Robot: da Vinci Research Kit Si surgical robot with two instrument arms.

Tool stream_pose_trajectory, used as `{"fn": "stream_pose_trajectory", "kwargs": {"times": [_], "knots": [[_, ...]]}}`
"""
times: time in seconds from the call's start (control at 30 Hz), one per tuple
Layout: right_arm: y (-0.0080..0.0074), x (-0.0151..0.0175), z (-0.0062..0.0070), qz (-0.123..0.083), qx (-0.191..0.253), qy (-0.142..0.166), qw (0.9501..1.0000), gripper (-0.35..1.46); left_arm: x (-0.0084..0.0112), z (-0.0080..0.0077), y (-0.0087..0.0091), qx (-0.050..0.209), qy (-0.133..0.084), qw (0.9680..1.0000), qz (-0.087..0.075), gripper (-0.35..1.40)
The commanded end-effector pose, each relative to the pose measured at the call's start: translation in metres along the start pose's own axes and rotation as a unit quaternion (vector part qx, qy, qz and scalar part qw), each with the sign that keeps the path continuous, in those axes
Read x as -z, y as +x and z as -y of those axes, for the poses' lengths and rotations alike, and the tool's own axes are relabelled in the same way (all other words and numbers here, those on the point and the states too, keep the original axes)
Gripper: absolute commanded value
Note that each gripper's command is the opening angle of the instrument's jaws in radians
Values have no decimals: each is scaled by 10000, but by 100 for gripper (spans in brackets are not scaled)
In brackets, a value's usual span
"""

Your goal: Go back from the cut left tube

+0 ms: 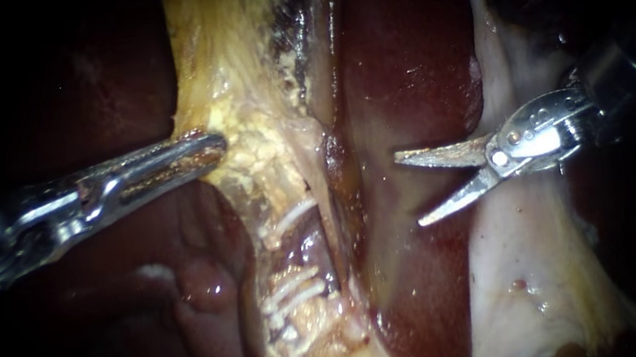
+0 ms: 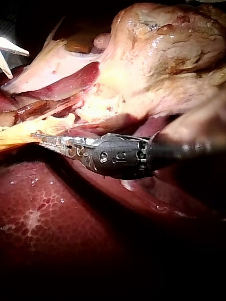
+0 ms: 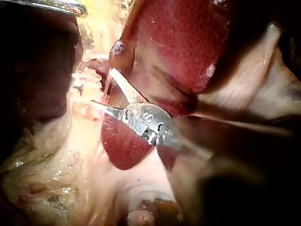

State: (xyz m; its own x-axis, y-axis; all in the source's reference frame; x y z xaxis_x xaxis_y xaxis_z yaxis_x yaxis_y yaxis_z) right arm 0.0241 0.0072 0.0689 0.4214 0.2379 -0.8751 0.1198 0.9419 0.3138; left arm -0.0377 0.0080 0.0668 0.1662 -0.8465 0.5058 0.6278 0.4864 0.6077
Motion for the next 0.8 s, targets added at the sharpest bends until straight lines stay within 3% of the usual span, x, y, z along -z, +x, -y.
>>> {"fn": "stream_pose_trajectory", "kwargs": {"times": [0.03, 0.23, 0.8], "knots": [[0, 0, 1, -3, -1, -3, 10000, 138, -8, 0, 2, -17, 9, 10000, -53, -35], [0, 1, 3, -2, 0, -3, 10000, 138, -44, 2, -1, -15, 19, 10000, -59, -35], [0, 2, 3, 0, -4, -8, 10000, 138, -41, 0, -6, -5, 55, 10000, -78, -35]]}}
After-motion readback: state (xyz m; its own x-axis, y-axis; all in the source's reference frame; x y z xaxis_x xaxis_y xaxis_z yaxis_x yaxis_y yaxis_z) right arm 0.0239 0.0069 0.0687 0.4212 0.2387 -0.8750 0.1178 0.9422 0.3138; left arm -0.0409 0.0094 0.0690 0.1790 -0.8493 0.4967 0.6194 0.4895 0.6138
